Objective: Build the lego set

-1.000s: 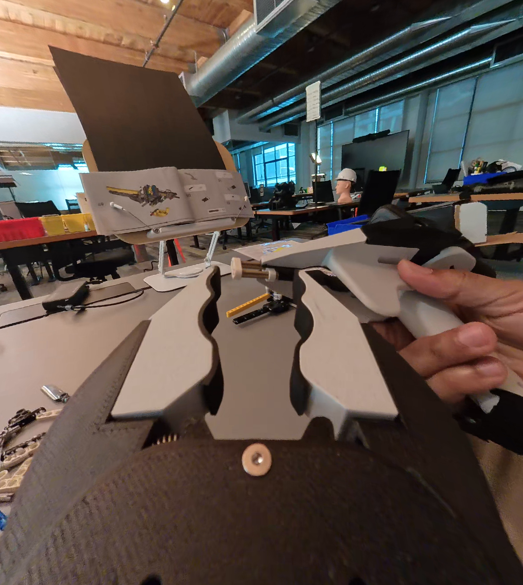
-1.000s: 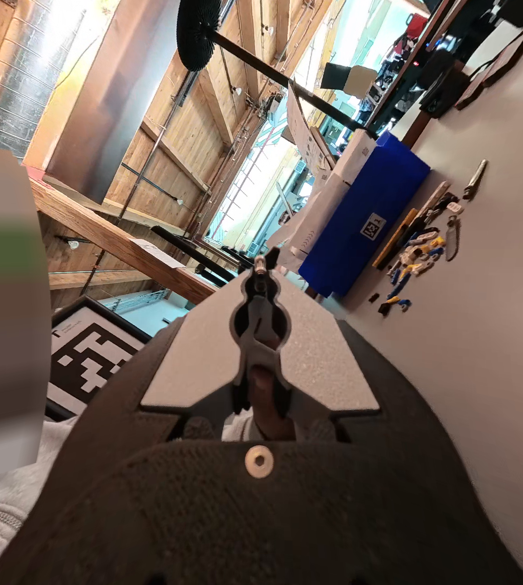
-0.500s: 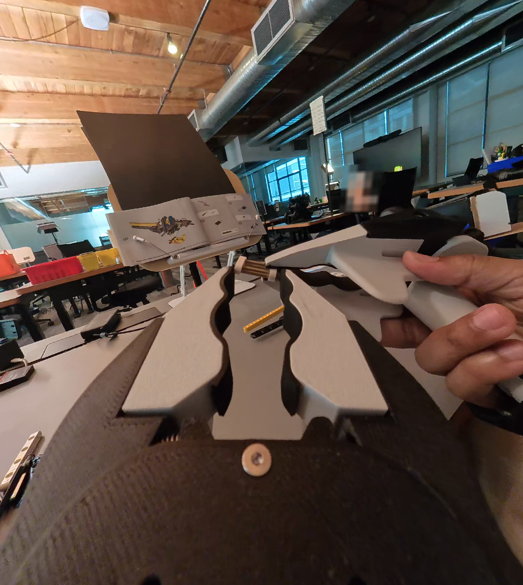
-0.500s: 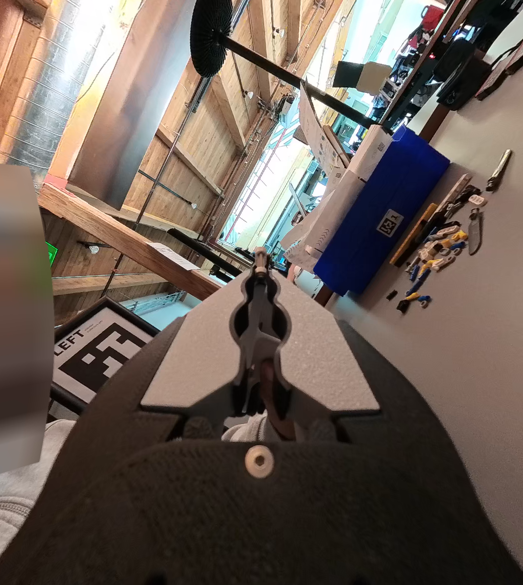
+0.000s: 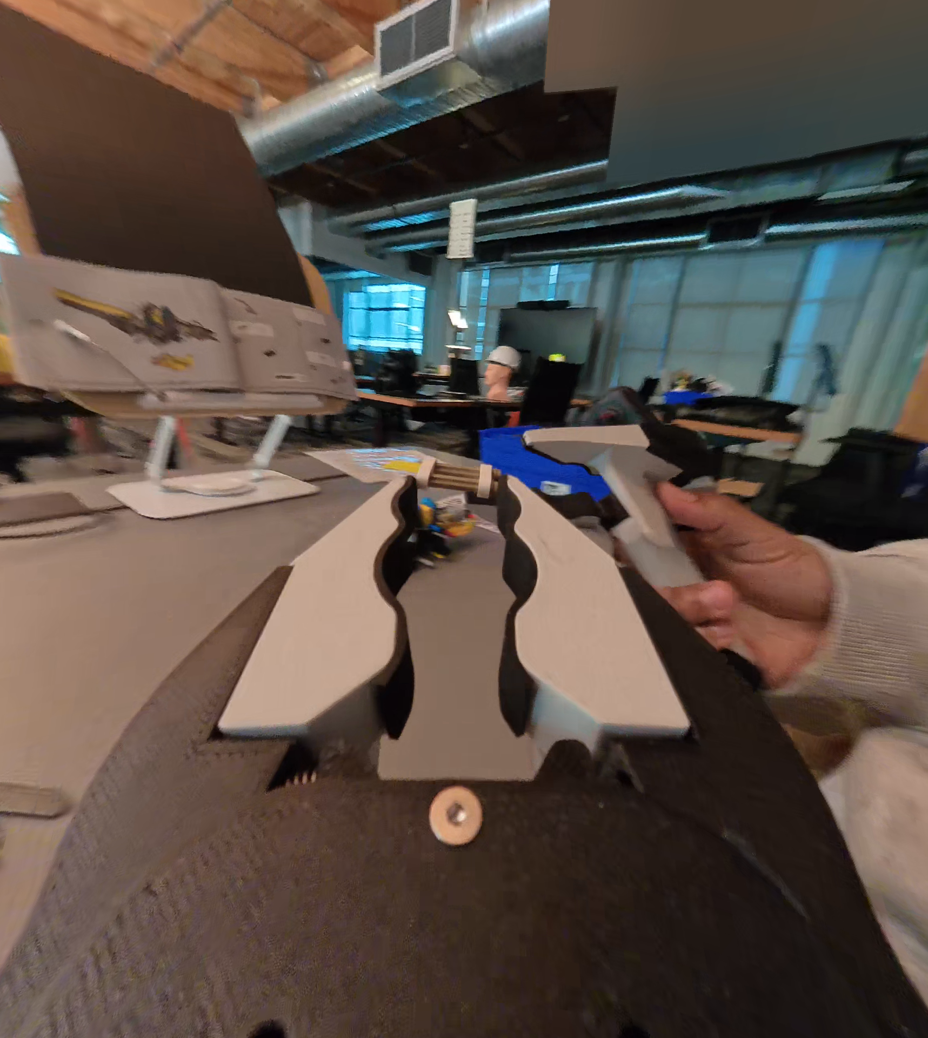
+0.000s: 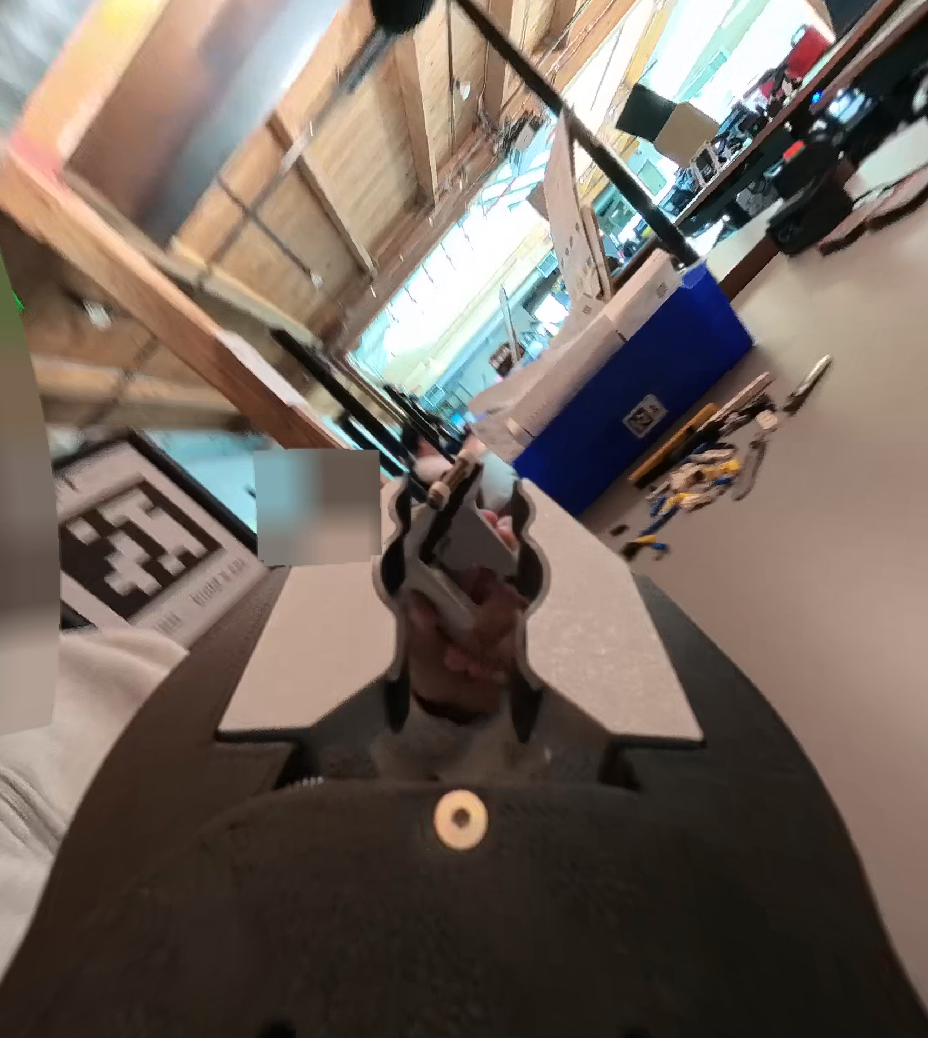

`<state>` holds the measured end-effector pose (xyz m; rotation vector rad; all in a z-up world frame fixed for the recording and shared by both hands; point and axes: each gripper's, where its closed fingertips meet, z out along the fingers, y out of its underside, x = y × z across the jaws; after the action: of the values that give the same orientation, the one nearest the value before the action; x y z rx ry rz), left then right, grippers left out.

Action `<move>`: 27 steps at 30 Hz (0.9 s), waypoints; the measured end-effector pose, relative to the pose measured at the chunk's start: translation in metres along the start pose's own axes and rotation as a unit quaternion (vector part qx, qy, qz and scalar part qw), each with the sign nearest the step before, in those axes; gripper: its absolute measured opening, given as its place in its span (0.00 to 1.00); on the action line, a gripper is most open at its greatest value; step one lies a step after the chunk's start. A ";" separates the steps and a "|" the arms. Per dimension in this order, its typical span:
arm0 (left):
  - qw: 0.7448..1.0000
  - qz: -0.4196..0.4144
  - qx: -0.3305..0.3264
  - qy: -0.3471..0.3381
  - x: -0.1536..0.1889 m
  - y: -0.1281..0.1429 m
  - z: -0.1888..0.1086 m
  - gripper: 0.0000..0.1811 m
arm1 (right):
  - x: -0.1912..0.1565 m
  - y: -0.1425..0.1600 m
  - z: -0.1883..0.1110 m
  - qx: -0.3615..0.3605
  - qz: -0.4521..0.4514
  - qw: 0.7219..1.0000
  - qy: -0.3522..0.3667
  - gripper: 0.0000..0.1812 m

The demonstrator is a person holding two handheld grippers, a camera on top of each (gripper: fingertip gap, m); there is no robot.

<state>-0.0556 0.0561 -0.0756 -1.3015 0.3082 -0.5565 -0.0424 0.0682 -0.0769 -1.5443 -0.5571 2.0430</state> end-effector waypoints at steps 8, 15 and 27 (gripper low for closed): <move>0.983 -0.110 -0.063 0.135 0.030 0.026 0.007 0.14 | 0.005 0.029 -0.036 -0.190 -0.317 0.928 -0.039 0.27; 0.967 -0.120 -0.126 0.184 0.043 0.052 0.010 0.14 | 0.011 0.034 -0.050 -0.203 -0.308 0.928 -0.053 0.26; 0.958 -0.125 -0.161 0.203 0.052 0.069 0.014 0.14 | 0.018 0.044 -0.054 -0.233 -0.314 0.919 -0.054 0.18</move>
<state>0.0092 0.0499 -0.1341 -1.5474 0.5978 -1.0251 -0.0006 0.0460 -0.1309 -1.2492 -1.4567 1.5540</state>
